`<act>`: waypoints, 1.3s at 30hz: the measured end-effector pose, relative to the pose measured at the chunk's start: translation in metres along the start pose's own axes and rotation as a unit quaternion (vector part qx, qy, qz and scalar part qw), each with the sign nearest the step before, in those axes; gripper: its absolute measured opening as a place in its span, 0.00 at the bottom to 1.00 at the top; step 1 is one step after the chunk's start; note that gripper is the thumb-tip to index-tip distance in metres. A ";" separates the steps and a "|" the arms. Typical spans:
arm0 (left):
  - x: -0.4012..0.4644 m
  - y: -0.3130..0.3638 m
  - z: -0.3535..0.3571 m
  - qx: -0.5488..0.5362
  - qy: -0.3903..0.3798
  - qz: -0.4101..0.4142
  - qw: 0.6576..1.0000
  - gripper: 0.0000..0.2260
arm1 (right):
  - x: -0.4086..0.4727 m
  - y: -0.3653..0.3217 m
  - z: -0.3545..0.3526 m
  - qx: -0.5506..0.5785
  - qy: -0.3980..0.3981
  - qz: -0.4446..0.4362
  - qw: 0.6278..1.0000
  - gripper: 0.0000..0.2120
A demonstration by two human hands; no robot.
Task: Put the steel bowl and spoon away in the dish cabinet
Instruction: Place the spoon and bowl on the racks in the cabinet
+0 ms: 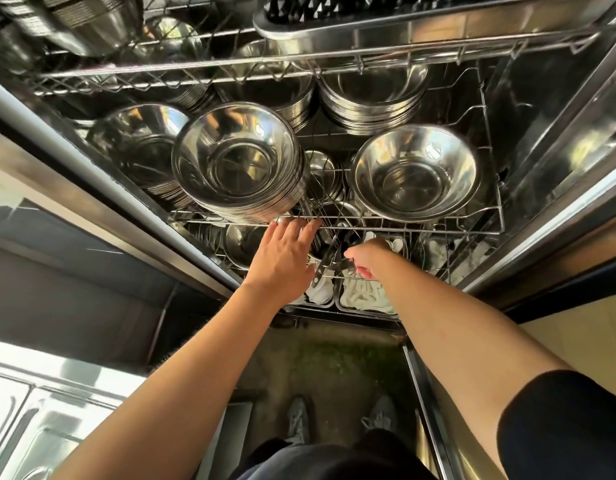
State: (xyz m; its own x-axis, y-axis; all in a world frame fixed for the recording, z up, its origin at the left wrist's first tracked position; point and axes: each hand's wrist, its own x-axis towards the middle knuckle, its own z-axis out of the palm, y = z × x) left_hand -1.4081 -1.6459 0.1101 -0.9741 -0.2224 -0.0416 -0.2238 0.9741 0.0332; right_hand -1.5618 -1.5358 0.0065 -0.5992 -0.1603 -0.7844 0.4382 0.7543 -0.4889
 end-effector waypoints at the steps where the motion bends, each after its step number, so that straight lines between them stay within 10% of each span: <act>1: 0.000 0.000 0.000 -0.001 -0.001 -0.001 1.000 0.37 | 0.000 0.000 0.000 -0.006 -0.011 0.003 1.000 0.10; 12: -0.002 0.001 -0.004 -0.005 -0.011 0.001 1.000 0.37 | -0.026 0.017 -0.016 -0.058 0.052 -0.109 0.991 0.15; 27: 0.022 0.021 -0.054 -0.058 -0.058 0.027 0.996 0.29 | -0.194 0.022 -0.110 -0.321 0.204 -0.380 0.843 0.17; 39: 0.083 0.065 -0.073 -0.037 -0.029 0.123 0.991 0.52 | -0.183 0.002 -0.155 -0.333 0.257 -0.303 0.855 0.53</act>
State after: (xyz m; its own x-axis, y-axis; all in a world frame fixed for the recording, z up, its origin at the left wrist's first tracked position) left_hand -1.5056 -1.6043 0.1814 -0.9965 0.0267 -0.0797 0.0168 0.9924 0.1219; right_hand -1.5554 -1.4062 0.2080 -0.8717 -0.4777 -0.1096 -0.4327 0.8551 -0.2857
